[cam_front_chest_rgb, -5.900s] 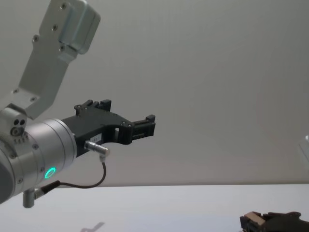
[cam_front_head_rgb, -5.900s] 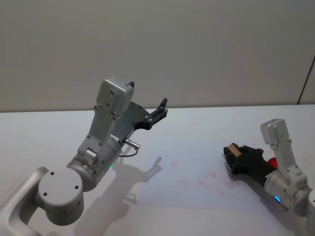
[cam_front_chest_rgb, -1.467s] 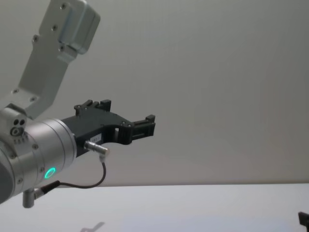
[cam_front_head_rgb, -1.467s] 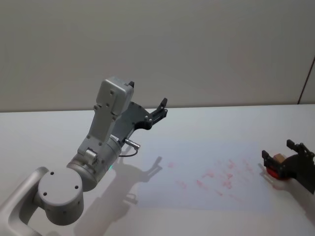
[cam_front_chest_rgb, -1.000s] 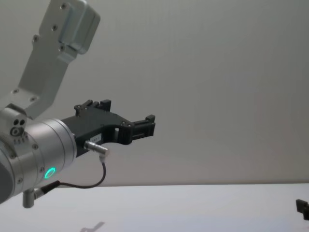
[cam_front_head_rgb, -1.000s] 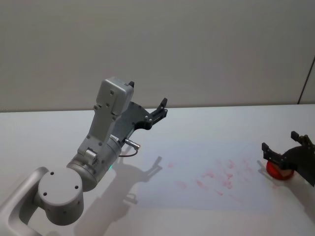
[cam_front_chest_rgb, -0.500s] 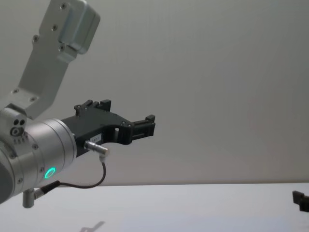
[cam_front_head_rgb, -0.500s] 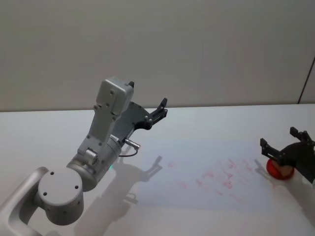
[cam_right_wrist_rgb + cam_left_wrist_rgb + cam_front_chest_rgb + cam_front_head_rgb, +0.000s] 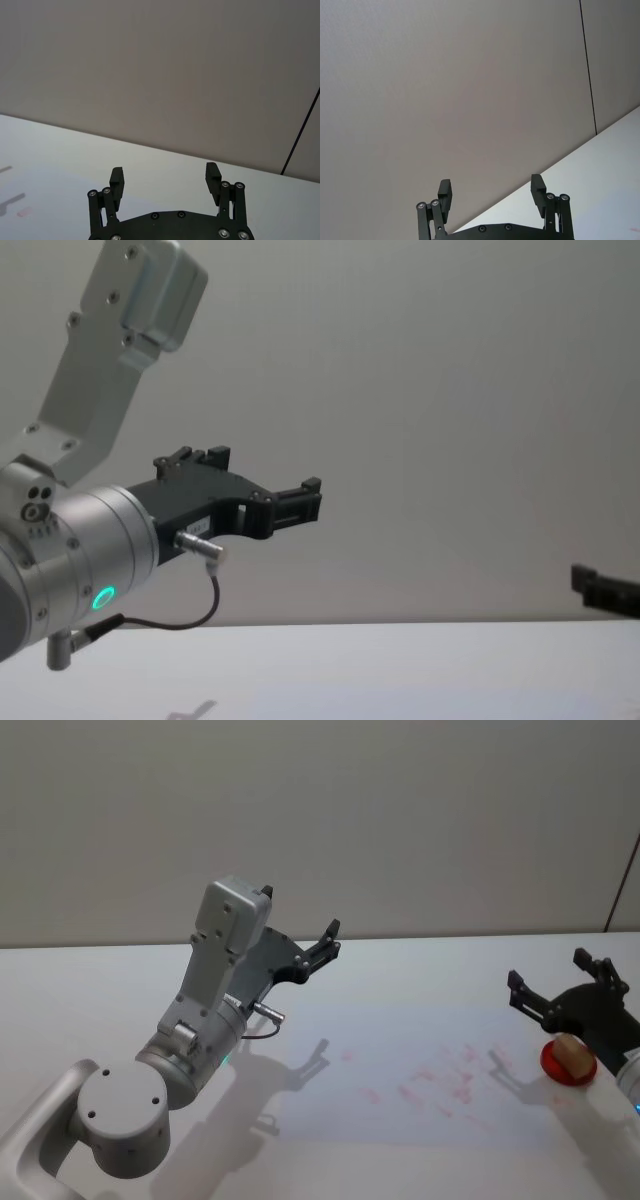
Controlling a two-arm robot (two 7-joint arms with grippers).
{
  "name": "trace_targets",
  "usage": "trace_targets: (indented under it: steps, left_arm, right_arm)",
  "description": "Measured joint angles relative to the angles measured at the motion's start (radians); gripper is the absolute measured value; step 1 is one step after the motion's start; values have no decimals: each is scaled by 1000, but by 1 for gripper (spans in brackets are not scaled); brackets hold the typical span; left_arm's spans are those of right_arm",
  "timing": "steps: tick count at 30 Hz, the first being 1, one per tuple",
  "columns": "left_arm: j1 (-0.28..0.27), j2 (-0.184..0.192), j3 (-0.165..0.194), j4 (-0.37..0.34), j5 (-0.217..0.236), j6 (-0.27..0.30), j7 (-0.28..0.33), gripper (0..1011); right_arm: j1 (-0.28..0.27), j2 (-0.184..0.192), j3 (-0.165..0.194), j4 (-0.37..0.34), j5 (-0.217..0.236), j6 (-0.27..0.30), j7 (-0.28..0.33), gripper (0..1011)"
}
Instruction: Use the one hand to pick up the stamp and affix it onto the A4 paper.
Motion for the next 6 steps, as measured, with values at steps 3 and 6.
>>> trace_targets:
  steps: [3,6]
  left_arm:
    - [0,0,0,0,0,0,0,1000]
    - [0,0,0,0,0,0,0,1001]
  right_arm:
    - [-9,-3,-3,-30,4,4,-15,1001]
    - [-25,-7,-10,-81,10,11,-39,1001]
